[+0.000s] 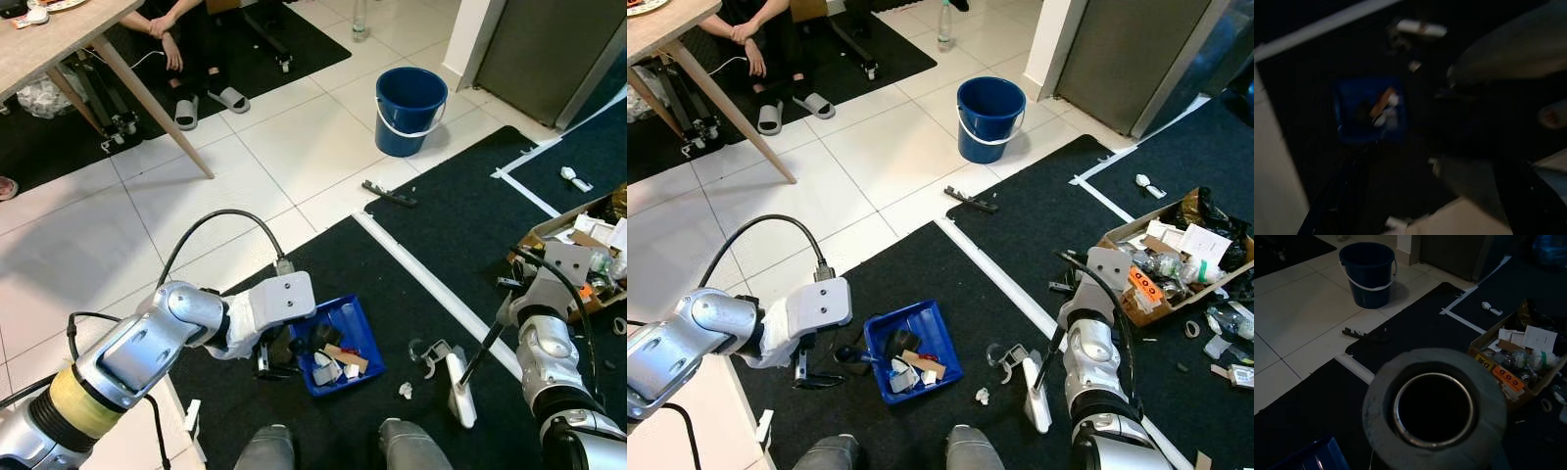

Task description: Sweep floor

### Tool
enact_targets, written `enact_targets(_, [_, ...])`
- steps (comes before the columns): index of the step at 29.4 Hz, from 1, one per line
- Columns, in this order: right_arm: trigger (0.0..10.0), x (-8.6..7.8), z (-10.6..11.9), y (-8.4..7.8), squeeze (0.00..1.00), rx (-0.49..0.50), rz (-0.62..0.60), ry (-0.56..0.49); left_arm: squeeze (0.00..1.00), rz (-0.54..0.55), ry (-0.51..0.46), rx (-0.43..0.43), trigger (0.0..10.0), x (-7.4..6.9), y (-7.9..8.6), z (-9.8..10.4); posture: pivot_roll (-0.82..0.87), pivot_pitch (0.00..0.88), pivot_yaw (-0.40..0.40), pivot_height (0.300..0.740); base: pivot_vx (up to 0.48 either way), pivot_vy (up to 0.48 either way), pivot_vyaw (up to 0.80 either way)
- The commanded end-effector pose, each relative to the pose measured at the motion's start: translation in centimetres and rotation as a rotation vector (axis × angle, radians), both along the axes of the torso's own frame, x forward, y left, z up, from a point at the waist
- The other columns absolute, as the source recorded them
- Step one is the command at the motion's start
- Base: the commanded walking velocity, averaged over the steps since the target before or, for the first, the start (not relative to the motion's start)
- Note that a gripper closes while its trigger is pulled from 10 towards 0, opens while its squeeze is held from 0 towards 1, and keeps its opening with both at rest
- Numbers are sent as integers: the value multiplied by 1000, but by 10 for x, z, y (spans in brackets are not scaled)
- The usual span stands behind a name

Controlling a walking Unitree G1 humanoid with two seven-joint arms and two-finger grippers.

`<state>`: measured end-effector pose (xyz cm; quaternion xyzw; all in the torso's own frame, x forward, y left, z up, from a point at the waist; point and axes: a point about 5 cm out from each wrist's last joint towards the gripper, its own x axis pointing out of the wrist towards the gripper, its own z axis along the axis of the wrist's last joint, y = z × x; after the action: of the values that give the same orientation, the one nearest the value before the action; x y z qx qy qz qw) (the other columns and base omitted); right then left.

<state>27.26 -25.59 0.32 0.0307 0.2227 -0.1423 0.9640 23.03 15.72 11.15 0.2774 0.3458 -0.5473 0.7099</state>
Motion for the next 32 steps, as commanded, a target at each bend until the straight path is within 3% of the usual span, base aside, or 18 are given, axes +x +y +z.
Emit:
enact_targets(1, [10000, -26, -30, 10, 0, 101, -30, 138, 0, 0, -17, 43, 10000, 1, 6, -2, 64, 68, 32, 740, 0, 0, 0])
enact_targets(10, [10000, -26, -29, 8, 0, 105, -44, 127, 0, 58, -152, 121, 10000, 20, 10, -23, 58, 66, 36, 740, 0, 0, 0])
enact_targets(15, [10000, -25, -29, 9, 0, 108, -48, 119, 0, 105, -249, 106, 10000, 33, 7, -31, 52, 66, 41, 740, 0, 0, 0])
enact_targets(19, [10000, -25, -28, 9, 0, 106, -50, 112, 0, 126, -302, 32, 10000, 41, -4, -37, 51, 66, 41, 740, 0, 0, 0])
enact_targets(25, [10000, -25, -27, 8, 0, 105, -53, 107, 0, 122, -291, -27, 10000, 41, -15, -41, 43, 69, 43, 740, 0, 0, 0])
enact_targets(28, [10000, -25, -28, 7, 0, 105, -56, 107, 0, 106, -233, -55, 10000, 35, -21, -45, 43, 69, 43, 740, 0, 0, 0])
enact_targets(30, [10000, -28, -29, 6, 0, 109, -57, 118, 0, 56, -112, -39, 10000, 20, -20, -52, 35, 74, 41, 740, 0, 0, 0])
enact_targets(32, [10000, -29, -31, 6, 0, 117, -60, 128, 0, 7, -46, 59, 10000, 11, -7, -58, 40, 74, 39, 740, 0, 0, 0])
